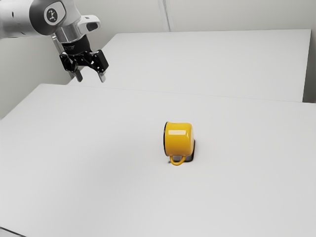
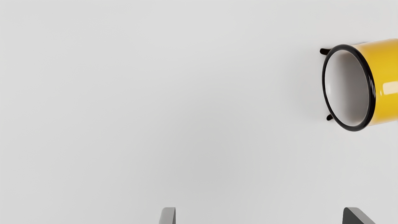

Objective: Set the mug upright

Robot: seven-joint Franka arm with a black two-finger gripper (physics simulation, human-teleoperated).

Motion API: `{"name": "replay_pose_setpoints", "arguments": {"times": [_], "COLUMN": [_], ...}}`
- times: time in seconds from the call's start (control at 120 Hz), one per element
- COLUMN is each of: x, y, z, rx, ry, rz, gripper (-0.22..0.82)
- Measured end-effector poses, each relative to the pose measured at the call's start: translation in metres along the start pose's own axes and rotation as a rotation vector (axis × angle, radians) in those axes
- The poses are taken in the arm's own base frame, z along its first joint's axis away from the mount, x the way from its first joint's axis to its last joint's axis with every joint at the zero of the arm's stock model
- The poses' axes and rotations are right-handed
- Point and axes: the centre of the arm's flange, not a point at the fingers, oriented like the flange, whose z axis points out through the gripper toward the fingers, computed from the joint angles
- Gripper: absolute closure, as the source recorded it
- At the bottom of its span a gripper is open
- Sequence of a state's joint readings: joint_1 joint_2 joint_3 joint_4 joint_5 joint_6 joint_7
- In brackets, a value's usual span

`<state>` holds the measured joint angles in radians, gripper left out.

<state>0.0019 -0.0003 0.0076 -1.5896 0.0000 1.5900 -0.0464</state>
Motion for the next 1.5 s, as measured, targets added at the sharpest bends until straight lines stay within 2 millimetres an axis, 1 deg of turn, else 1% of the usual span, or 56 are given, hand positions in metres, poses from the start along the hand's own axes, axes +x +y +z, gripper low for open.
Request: {"name": "replay_pose_setpoints", "arguments": {"times": [0.242, 0.475, 0.683, 0.808, 0.933, 1.1, 1.208, 1.3, 1.45, 1.5], "x": [0.001, 0.002, 0.002, 0.003, 0.005, 0.001, -0.001, -0.002, -0.002, -0.003], "y": [0.000, 0.007, 0.017, 0.025, 0.034, 0.047, 0.055, 0.062, 0.076, 0.080], "z": [0.000, 0.027, 0.075, 0.094, 0.106, 0.140, 0.156, 0.178, 0.207, 0.214], "rx": [-0.015, -0.130, -0.257, -0.326, -0.402, -0.512, -0.578, -0.633, -0.709, -0.729], "ry": [0.005, -0.008, -0.028, -0.015, 0.009, 0.005, 0.013, 0.007, 0.004, 0.006], "rz": [-0.004, -0.017, -0.031, -0.035, -0.037, -0.056, -0.061, -0.067, -0.056, -0.048], "gripper": [0.02, 0.02, 0.02, 0.02, 0.02, 0.02, 0.02, 0.02, 0.02, 0.02]}}
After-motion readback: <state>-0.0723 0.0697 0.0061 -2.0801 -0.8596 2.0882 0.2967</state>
